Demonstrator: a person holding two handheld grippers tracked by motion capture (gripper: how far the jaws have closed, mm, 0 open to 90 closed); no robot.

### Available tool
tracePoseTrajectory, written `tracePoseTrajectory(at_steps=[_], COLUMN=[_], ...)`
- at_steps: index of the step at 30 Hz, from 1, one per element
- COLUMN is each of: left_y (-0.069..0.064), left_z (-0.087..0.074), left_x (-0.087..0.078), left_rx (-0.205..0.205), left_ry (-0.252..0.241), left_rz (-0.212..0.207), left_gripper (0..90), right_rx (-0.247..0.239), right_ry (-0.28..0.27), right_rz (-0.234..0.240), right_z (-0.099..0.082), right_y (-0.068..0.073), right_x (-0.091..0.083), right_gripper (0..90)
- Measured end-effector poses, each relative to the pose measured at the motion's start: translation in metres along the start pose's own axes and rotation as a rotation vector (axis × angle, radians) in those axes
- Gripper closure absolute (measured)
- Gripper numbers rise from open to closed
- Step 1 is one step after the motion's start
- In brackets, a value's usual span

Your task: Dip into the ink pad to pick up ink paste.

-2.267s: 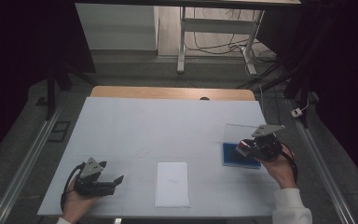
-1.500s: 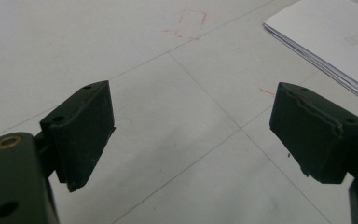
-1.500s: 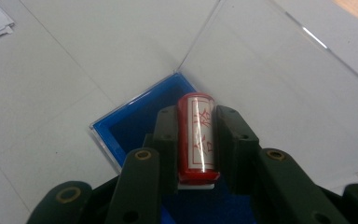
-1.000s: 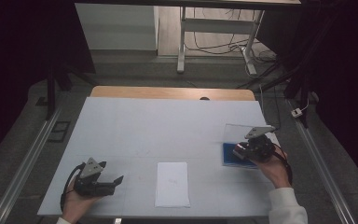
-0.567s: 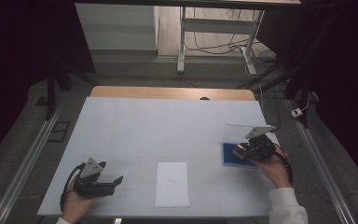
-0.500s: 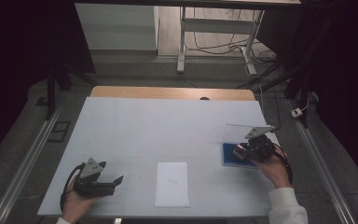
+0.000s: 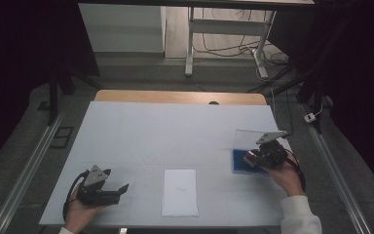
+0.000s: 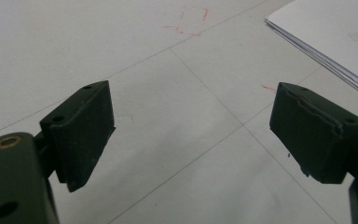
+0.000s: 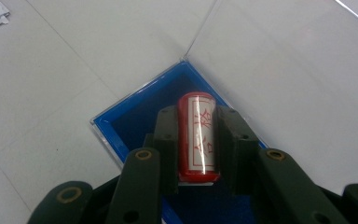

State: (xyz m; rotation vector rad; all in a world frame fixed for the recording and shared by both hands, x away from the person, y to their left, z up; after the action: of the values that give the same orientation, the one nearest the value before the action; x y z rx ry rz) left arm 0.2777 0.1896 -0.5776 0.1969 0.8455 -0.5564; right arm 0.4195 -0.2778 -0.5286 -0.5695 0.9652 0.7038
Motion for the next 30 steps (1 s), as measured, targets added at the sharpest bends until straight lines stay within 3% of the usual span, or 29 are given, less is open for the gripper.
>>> tracePoseTrajectory(at_steps=[30], left_y=[0.0003], left_z=[-0.0007], left_x=[-0.001], left_rx=[-0.001], left_ry=[0.001], left_rz=[0.016], left_gripper=[13.6], right_rx=[0.011], right_ry=[0.002], right_rz=[-0.004], right_z=[-0.0031], right_y=[0.0009], right_x=[0.0053], right_gripper=[70.6])
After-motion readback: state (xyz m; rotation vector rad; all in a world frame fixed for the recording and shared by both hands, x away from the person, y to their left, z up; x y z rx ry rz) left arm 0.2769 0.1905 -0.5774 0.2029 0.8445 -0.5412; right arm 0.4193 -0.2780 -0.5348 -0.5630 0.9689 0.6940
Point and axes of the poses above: each handheld gripper's, and its own axes: x roughly forward along the jaws, z roughly out of its top, y roughly to its left, the point moved 8 cm from there along x, roughly forward along the jaws, and after that the axes turned 9 degrees about y, right-handed, at the moved point
